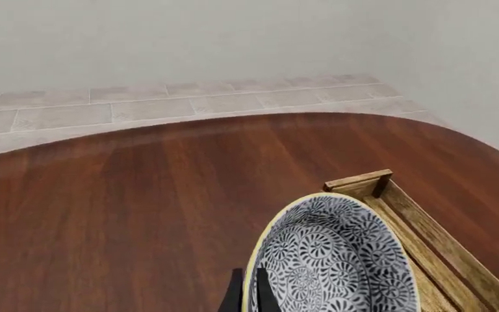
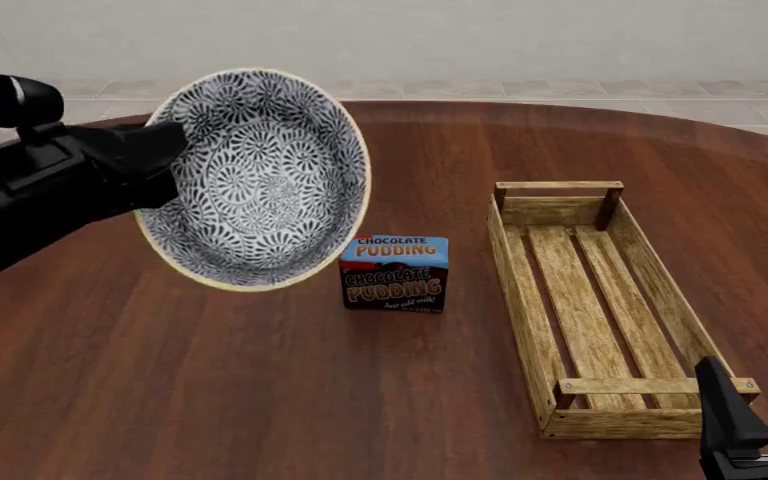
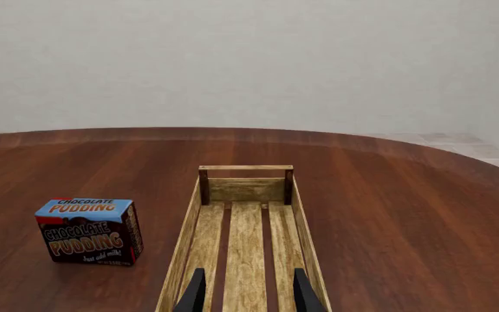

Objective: Pick up the bowl on the left and put it in the tray.

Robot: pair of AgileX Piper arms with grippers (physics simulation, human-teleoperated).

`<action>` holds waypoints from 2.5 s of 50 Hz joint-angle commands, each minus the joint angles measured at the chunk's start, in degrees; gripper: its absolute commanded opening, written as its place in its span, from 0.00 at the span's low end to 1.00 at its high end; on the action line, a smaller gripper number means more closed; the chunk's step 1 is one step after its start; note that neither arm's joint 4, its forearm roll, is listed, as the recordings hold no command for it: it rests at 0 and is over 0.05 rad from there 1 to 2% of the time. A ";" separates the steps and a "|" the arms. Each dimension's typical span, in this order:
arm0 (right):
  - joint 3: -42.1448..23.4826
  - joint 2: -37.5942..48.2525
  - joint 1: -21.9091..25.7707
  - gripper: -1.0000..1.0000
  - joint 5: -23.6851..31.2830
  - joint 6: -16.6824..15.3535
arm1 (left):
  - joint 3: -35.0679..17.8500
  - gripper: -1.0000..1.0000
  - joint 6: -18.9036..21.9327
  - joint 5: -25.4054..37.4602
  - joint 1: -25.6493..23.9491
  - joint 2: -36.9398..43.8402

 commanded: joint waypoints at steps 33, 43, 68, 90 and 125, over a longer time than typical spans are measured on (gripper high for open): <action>0.00 0.00 0.01 1.00 -0.01 0.00 | -8.28 0.00 1.76 1.23 -8.47 6.02; 0.00 0.00 0.01 1.00 0.00 0.00 | -9.75 0.00 1.22 2.08 -10.66 9.62; 0.00 0.00 0.00 1.00 0.00 0.00 | -10.45 0.00 6.01 1.78 -16.34 11.34; 0.00 0.00 -0.01 1.00 0.00 0.01 | -13.42 0.00 6.74 4.17 -16.36 14.27; 0.00 0.00 0.00 1.00 0.00 0.00 | -19.65 0.00 5.30 6.14 -18.99 20.44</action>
